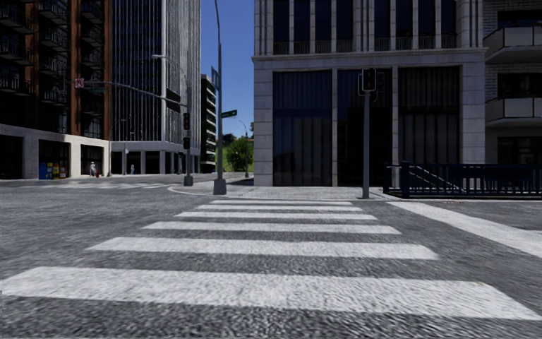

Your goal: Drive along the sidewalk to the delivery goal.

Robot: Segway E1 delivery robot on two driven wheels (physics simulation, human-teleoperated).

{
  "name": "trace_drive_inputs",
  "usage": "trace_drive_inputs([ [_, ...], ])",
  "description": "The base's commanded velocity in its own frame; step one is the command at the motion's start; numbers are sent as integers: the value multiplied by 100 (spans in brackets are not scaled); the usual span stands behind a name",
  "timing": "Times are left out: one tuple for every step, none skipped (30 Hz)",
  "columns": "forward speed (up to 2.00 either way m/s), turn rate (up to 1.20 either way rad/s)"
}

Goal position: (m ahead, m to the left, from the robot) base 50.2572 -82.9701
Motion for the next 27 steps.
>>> trace_drive_inputs([
  [195, 0],
  [195, 0],
  [195, 0],
  [195, 0],
  [195, 0],
  [195, 0],
  [195, 0],
  [195, 0],
  [195, 0],
  [195, 0],
  [195, 0],
  [195, -2],
  [195, -13],
  [195, -22],
  [195, -22],
  [195, -26],
  [195, -30],
  [195, -37],
  [195, -40],
  [195, -40],
  [195, -42],
  [195, -43],
  [195, -43],
  [195, -43],
  [195, -43],
  [195, -43],
  [195, -43],
])
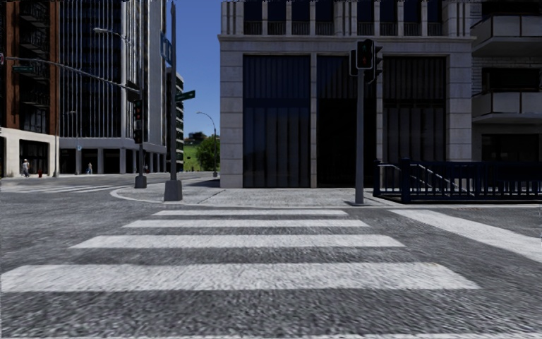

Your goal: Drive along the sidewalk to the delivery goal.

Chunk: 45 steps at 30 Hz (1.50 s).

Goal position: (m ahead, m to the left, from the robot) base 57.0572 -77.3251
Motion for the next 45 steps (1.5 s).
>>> trace_drive_inputs([
  [195, -43],
  [195, -43],
  [195, -43],
  [195, -43],
  [195, -43],
  [195, -43],
  [195, -43],
  [195, -31],
  [195, 0],
  [195, 0],
  [195, 0],
  [195, 0],
  [195, 0],
  [195, 0],
  [195, 0],
  [195, 0],
  [195, 0],
  [195, 0],
  [195, 0],
  [195, 0],
  [195, 0],
  [195, 0],
  [195, 0],
  [195, 0],
  [195, 0],
  [195, 0],
  [195, 0],
  [195, 0],
  [195, 0],
  [195, 0],
  [195, 0],
  [195, 0],
  [195, 0],
  [195, 0],
  [195, 0],
  [195, 0],
  [195, 0],
  [195, 0],
  [195, 0],
  [195, 0],
  [195, 0],
  [195, 0],
  [195, 0],
  [195, 0],
  [195, 0],
])
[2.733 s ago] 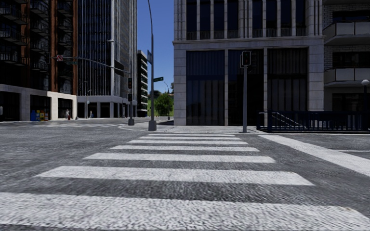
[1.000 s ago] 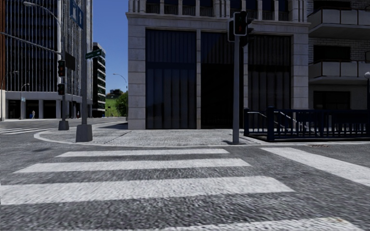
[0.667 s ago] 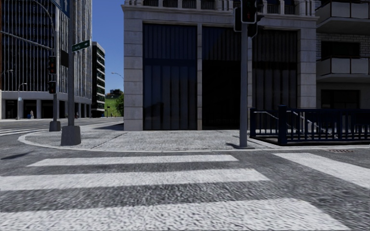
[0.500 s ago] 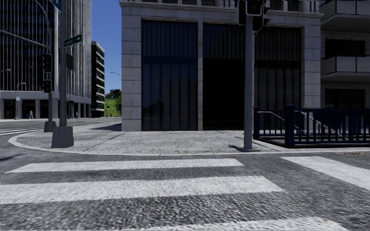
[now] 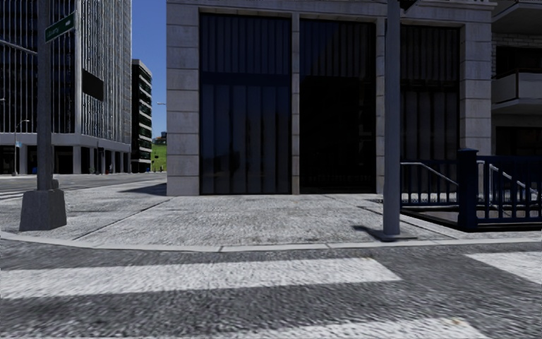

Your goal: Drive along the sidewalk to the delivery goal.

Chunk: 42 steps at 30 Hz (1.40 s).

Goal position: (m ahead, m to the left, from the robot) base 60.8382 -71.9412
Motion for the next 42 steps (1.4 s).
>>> trace_drive_inputs([
  [195, 0],
  [195, 0],
  [195, 0],
  [195, 0],
  [195, 0],
  [195, 0],
  [195, 0],
  [195, 0],
  [195, 0],
  [195, 0],
  [195, 0],
  [195, 0],
  [195, 0],
  [195, 0],
  [195, 0],
  [195, 0],
  [195, 0],
  [195, 0],
  [195, 0],
  [195, 0],
  [195, 0],
  [195, 0],
  [195, 0],
  [195, 0],
  [195, 0],
  [195, 0],
  [195, 0],
  [190, 0],
  [181, 0],
  [165, 0],
  [165, 0],
  [143, 0],
  [143, 0],
  [142, 0],
  [142, 0],
  [142, 0],
  [142, -1],
  [142, -1],
  [142, -2],
  [142, -2],
  [142, -8],
  [142, -18],
])
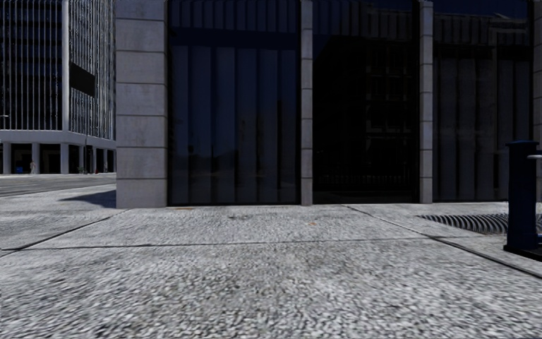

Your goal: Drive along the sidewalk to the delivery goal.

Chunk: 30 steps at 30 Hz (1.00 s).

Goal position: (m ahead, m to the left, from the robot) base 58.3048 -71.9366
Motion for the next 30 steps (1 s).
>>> trace_drive_inputs([
  [142, -23],
  [142, -24],
  [142, -24],
  [142, -24],
  [142, -25],
  [142, -27],
  [142, -30],
  [142, -30],
  [142, -31],
  [142, -32],
  [142, -32],
  [142, -32],
  [142, -32],
  [142, -32],
  [142, -32],
  [142, -34],
  [142, -39],
  [142, -42],
  [142, -42],
  [142, -44],
  [142, -44],
  [142, -45],
  [142, -45],
  [142, -47],
  [142, -51],
  [142, -54],
  [142, -55],
  [142, -55],
  [142, -55],
  [142, -59],
])
